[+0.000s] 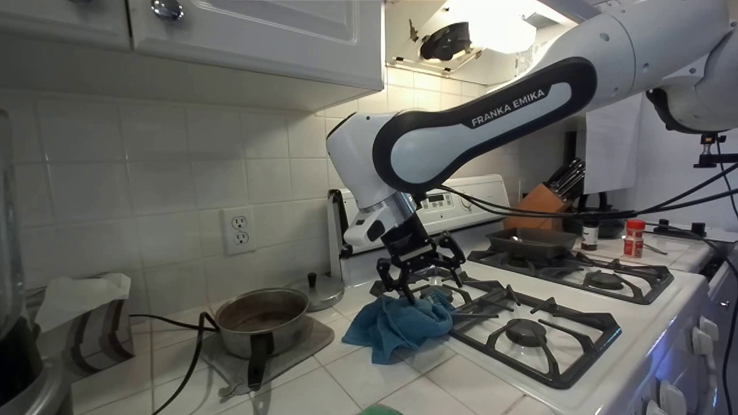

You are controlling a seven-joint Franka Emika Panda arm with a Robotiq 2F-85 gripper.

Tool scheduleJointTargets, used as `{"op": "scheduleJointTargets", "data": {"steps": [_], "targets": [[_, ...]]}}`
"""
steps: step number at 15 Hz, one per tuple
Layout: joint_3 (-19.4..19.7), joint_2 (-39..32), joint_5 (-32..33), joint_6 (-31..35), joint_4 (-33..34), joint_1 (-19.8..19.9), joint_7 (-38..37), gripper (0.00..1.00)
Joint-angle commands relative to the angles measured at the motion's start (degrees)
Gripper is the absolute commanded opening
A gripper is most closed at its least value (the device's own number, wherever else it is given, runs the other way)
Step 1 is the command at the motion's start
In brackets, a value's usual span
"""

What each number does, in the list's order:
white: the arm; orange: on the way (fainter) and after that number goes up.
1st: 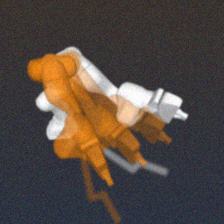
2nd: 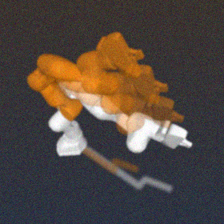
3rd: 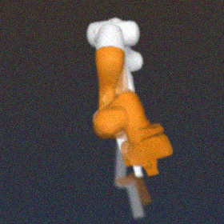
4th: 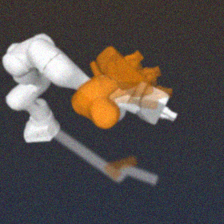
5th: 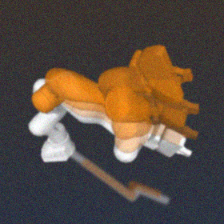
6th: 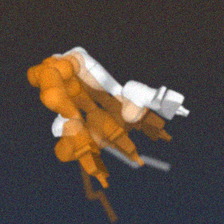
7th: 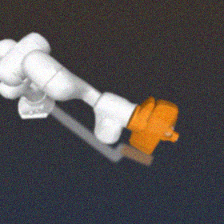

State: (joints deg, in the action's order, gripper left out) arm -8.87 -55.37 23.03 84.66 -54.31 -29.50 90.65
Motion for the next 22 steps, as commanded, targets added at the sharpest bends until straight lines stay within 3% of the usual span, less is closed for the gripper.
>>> {"op": "scheduleJointTargets", "data": {"steps": [1,17,22], "targets": [[0.37,-0.10,0.93,2.19,0.01,-0.29,-0.02,1.00],[1.30,-0.10,3.38,10.54,-1.88,-0.59,1.81,1.00],[0.61,0.34,4.52,17.95,-3.91,0.34,10.70,1.00]]}}
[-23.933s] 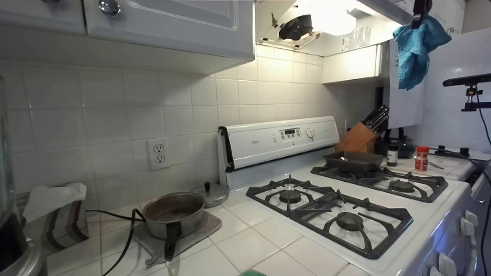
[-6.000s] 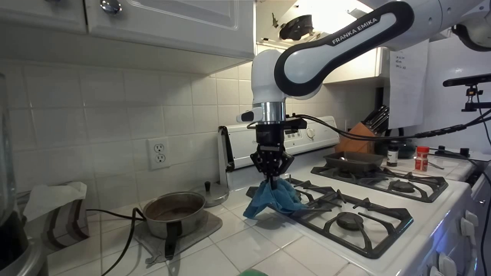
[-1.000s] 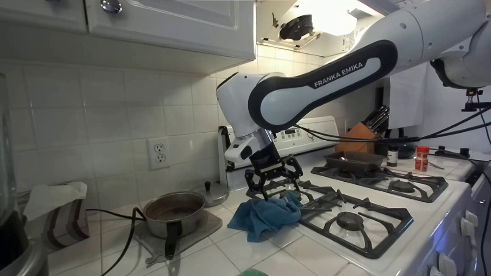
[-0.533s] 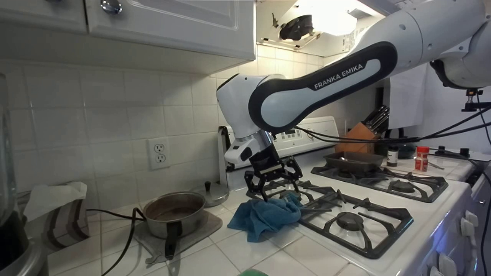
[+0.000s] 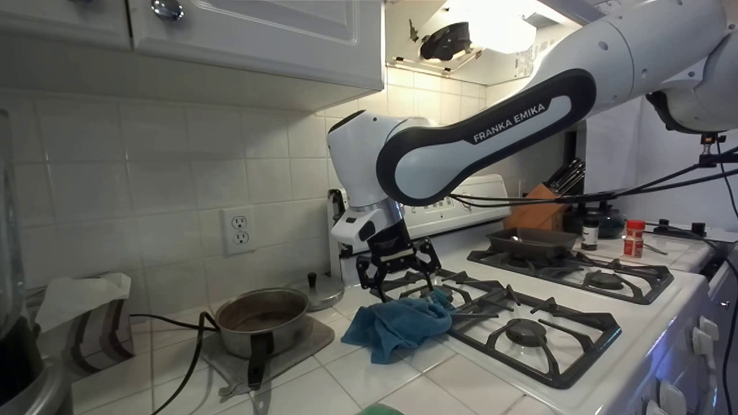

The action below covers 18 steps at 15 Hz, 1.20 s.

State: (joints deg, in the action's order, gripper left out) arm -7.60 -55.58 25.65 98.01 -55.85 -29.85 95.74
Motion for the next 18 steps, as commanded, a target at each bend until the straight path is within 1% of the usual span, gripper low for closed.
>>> {"op": "scheduleJointTargets", "data": {"steps": [1,4,6,7,8,9,10,11,14,15,16,17,18], "targets": [[-0.96,0.68,1.63,6.10,-2.98,1.00,8.02,1.00],[-2.11,1.04,0.35,10.92,-5.17,2.33,14.51,1.00],[-2.91,1.24,-0.33,12.19,-6.33,3.08,17.92,0.99],[-3.35,1.21,-0.46,12.57,-6.71,3.42,19.51,0.75],[-3.67,1.12,-0.55,12.39,-6.85,3.59,20.80,0.75],[-4.22,1.06,-0.91,12.32,-6.86,3.88,22.12,0.70],[-4.89,0.84,-1.55,11.01,-6.16,3.93,23.04,0.64],[-5.46,0.70,-2.05,10.08,-5.73,4.05,23.90,0.54],[-7.37,0.16,-3.00,6.90,-3.87,3.65,25.61,0.34],[-7.87,-0.11,-3.12,5.96,-3.21,3.46,26.06,0.26],[-7.30,-0.70,-4.38,4.45,-1.71,2.47,27.25,0.20],[-7.64,-0.94,-4.71,3.79,-1.05,2.24,28.35,0.12],[-7.78,-1.36,-5.10,3.00,-0.11,1.85,29.50,0.05]]}}
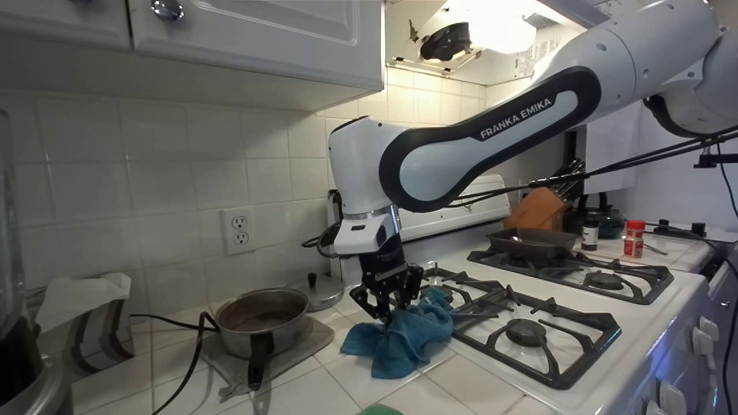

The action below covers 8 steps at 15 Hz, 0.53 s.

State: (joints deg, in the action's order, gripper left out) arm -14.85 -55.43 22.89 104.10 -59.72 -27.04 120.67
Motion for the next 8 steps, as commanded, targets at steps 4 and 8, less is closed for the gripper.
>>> {"op": "scheduleJointTargets", "data": {"steps": [4,8], "targets": [[-0.29,-2.67,-2.52,-6.74,7.06,-2.89,9.84,0.00],[-1.27,-5.78,-0.99,-11.02,12.69,-4.60,16.66,0.02]]}}
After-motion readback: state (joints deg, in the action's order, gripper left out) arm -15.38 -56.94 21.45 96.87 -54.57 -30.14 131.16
